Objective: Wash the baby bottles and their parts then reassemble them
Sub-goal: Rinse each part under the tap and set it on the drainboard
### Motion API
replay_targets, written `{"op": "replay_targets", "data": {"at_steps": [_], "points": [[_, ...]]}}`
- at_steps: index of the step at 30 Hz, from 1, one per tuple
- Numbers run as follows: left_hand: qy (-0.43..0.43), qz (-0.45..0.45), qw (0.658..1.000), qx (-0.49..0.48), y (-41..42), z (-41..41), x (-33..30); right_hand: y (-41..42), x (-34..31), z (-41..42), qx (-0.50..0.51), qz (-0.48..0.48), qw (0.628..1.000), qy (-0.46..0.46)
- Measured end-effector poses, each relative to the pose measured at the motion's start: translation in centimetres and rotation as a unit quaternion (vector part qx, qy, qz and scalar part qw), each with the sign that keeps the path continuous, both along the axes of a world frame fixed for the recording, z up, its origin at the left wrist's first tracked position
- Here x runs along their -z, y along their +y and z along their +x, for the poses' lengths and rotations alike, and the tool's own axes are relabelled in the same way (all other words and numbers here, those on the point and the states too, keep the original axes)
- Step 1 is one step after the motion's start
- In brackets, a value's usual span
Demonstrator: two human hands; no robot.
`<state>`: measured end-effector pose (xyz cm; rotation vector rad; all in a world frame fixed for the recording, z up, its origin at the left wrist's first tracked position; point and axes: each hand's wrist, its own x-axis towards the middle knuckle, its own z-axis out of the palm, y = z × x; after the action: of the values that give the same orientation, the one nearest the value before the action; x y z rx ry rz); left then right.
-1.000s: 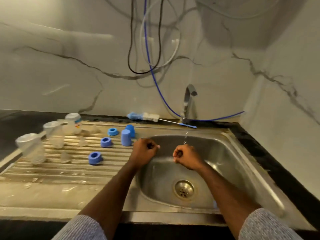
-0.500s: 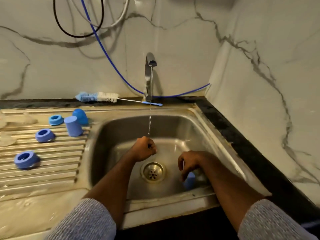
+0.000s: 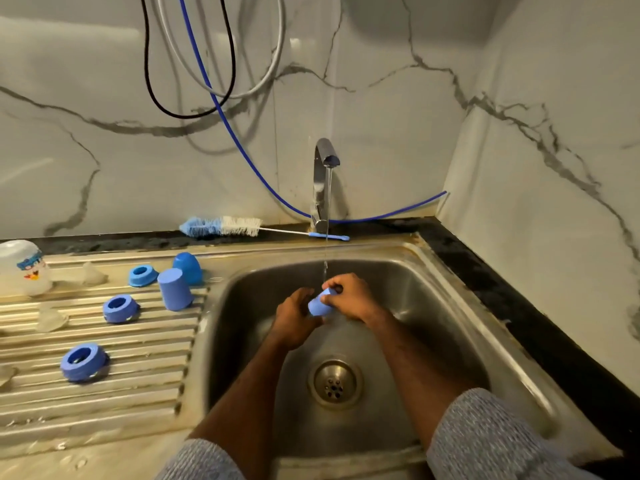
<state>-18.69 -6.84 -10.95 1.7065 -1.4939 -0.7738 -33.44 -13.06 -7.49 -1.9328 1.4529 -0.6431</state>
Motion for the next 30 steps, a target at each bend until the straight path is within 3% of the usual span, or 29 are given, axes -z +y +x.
{"op": "replay_targets", "data": {"at_steps": [7,9,10,13,16,19,22,25,28,30], "points": [[0.048,-0.086,0.994,-0.054,-2.0,-0.2,0.2,-1.8,1.8,2.0,0.059,0.050,0.970,-0.229],[0.151,-0.058,0.986,-0.032,-2.5,-0.5,0.0,-1.9,1.6,1.9,0.052,0.084,0.957,-0.273],[0.236,-0.033,0.971,-0.014,-2.6,-0.9,-0.1,-1.8,1.3,1.8,0.048,0.100,0.949,-0.296],[0.476,0.063,0.877,-0.003,-2.5,-2.5,-1.4,-1.1,0.6,1.3,0.016,0.127,0.929,-0.348],[0.575,0.122,0.809,-0.026,-2.3,-2.1,-2.5,-0.7,0.8,1.1,-0.052,0.121,0.919,-0.372],[0.602,0.126,0.789,-0.020,-2.0,-2.3,-3.2,-0.2,1.0,2.4,0.004,0.056,0.934,-0.353],[0.580,0.078,0.811,-0.007,-1.6,-3.3,-3.2,-0.2,0.7,3.7,0.119,0.025,0.926,-0.359],[0.554,0.027,0.832,-0.032,-1.6,-3.5,-3.2,-0.6,-0.6,4.0,0.137,0.148,0.882,-0.426],[0.594,0.015,0.802,-0.060,-1.9,-3.0,-3.4,-0.5,-1.5,3.7,0.076,0.235,0.818,-0.520],[0.617,0.027,0.783,-0.074,-2.0,-2.6,-3.5,-0.5,-1.3,3.6,0.053,0.228,0.825,-0.514]]}}
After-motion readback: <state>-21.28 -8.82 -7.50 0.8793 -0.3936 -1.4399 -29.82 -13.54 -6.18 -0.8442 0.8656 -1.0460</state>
